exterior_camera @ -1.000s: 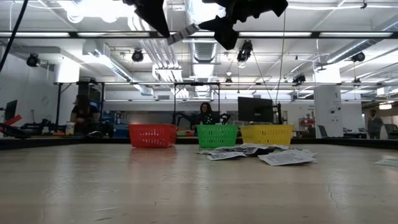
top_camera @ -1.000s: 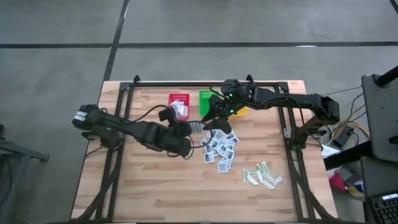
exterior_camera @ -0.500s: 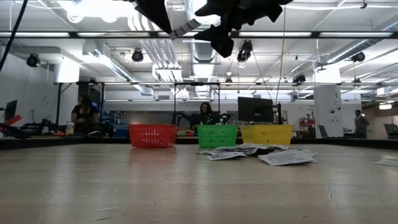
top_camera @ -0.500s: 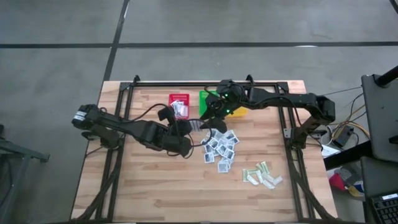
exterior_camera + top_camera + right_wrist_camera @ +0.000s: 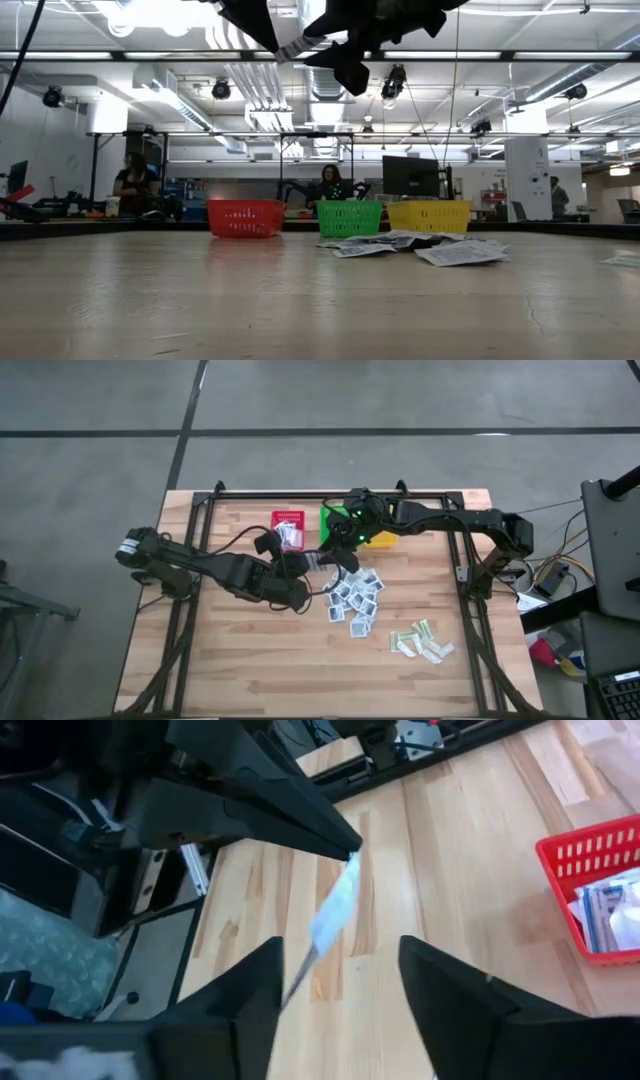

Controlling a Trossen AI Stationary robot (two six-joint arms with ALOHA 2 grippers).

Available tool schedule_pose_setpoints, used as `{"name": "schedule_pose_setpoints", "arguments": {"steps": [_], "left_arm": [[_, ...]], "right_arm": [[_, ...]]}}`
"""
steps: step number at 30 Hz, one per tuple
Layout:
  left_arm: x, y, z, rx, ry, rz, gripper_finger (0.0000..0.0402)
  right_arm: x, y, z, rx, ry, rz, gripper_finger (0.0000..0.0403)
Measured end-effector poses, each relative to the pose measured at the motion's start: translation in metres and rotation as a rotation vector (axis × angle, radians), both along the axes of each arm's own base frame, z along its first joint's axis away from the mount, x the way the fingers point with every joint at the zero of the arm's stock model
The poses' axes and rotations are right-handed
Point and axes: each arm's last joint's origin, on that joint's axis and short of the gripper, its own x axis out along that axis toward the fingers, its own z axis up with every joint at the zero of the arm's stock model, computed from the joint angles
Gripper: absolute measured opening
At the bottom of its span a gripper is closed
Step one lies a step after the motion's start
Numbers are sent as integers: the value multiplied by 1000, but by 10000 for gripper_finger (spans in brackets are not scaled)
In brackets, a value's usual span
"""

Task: Pick & Place First Aid Supplies
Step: Put the blue bandage into the red basket

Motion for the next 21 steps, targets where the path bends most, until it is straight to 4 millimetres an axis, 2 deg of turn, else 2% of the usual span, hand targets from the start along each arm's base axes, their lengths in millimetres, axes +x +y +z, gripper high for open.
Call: {"name": "schedule_pose_setpoints", "arguments": {"steps": [10,21], "left_arm": [[0,0,0,-5,-5,1,0],[-1,0,1,-13,-3,-13,0]], "right_arm": [[0,0,-1,-15,-2,8,20],[0,0,-1,-19,2,9,8]]}}
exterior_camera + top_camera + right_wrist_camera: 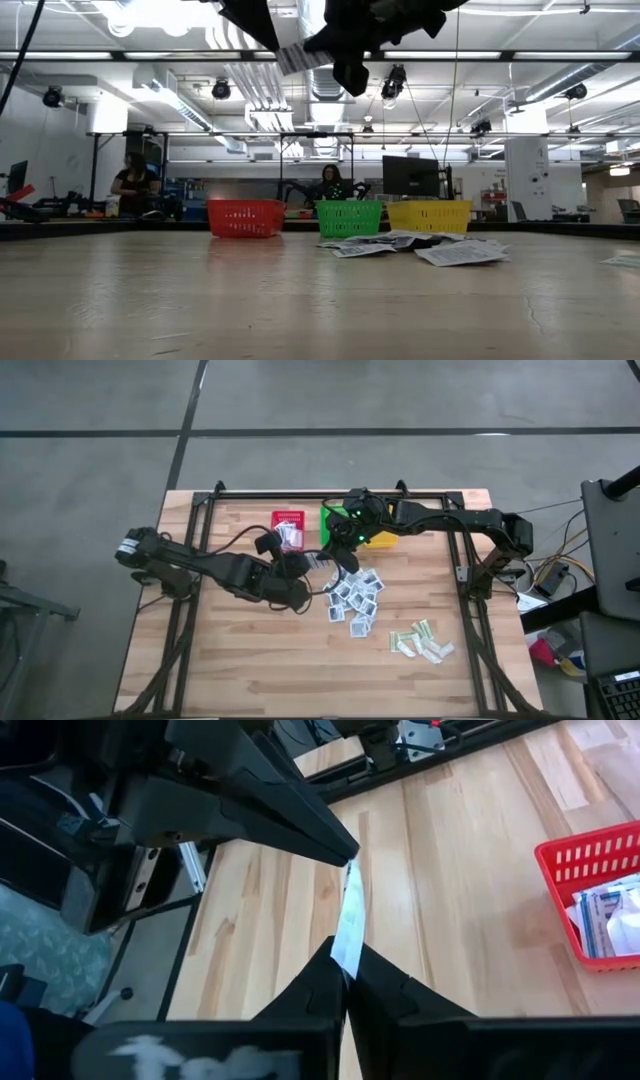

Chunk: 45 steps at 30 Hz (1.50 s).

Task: Pick & Place First Aid Supplies
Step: Put the blue bandage into the red basket

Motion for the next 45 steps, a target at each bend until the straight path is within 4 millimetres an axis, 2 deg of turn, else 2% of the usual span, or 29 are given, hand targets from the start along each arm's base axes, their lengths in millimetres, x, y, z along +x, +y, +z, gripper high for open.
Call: {"name": "schedule_pose_setpoints", "arguments": {"steps": [7,14,19,23,26,32,38,45], "left_arm": [[-6,1,10,-23,-4,-42,10],[-18,6,16,19,9,-15,87],[-38,13,13,88,130,46,128],[-60,20,1,83,180,150,133],[-79,25,-10,52,134,218,133],[-116,35,-35,-18,5,279,133],[-145,42,-55,-95,-122,250,133],[-169,47,-73,-192,-200,155,133]], "right_arm": [[-1,-3,-2,-8,18,-17,8],[-3,-5,-5,-21,52,-43,8],[0,-6,-9,-41,51,-30,8],[10,-10,-25,-37,70,-35,8],[23,-17,-39,-31,64,-47,8],[56,-41,-52,-15,69,-88,8],[90,-77,-48,-18,24,-146,8],[112,-117,-42,-112,112,-115,8]]}}
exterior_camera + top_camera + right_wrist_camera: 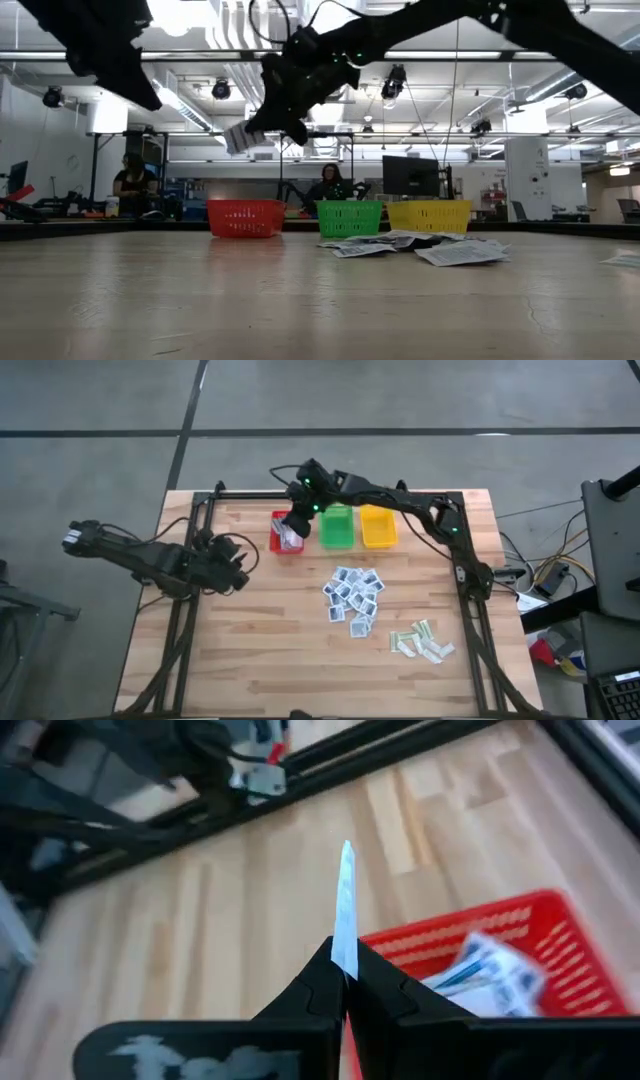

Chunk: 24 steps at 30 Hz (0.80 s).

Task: Pick & Place First Aid Supplies
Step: Put the blue bandage into the red basket

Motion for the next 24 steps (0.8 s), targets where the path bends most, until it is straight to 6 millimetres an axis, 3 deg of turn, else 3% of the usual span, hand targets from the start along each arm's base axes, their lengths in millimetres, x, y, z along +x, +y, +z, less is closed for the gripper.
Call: {"name": "schedule_pose_setpoints", "arguments": {"steps": [5,11,24], "left_arm": [[-10,1,-13,-65,-55,-80,133],[-15,1,-25,-88,-115,-122,133],[-13,0,-36,-90,-163,-168,133]], "right_arm": [[2,-15,-5,-84,123,112,8],[-9,-17,-15,-148,124,223,8],[4,-12,-7,-190,53,137,8]]}}
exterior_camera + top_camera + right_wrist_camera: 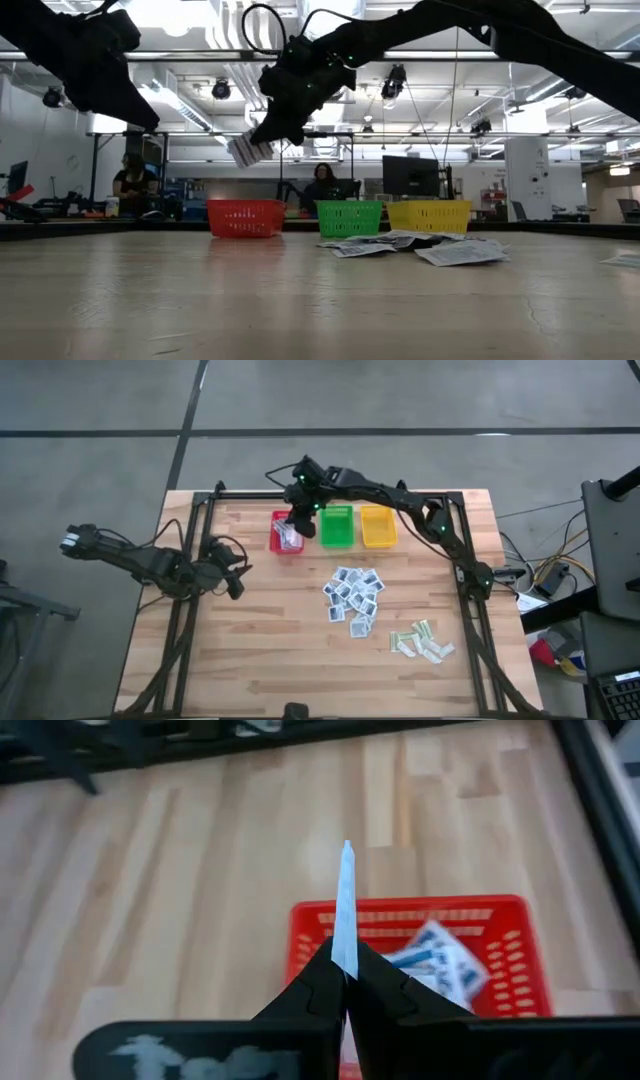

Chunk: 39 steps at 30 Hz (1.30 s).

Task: Pick & Place First Aid Supplies
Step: Put the blue bandage into the red basket

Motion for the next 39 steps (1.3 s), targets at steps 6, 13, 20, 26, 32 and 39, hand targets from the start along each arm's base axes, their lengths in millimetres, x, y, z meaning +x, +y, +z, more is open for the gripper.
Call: {"name": "schedule_pose_setpoints", "arguments": {"steps": [6,13,20,26,32,39], "left_arm": [[0,0,-1,4,2,-1,133],[0,0,-1,4,1,1,133],[0,0,-1,7,1,4,133],[0,0,-1,7,1,4,133],[0,0,-1,6,1,4,133],[0,0,-1,6,1,5,133]], "right_arm": [[11,-5,-25,18,38,-116,8],[16,-8,-48,112,89,-192,8],[18,-9,-60,150,119,-231,8],[19,-9,-70,167,142,-243,8],[19,-9,-67,162,129,-223,15],[19,-9,-64,177,119,-208,77]]}}
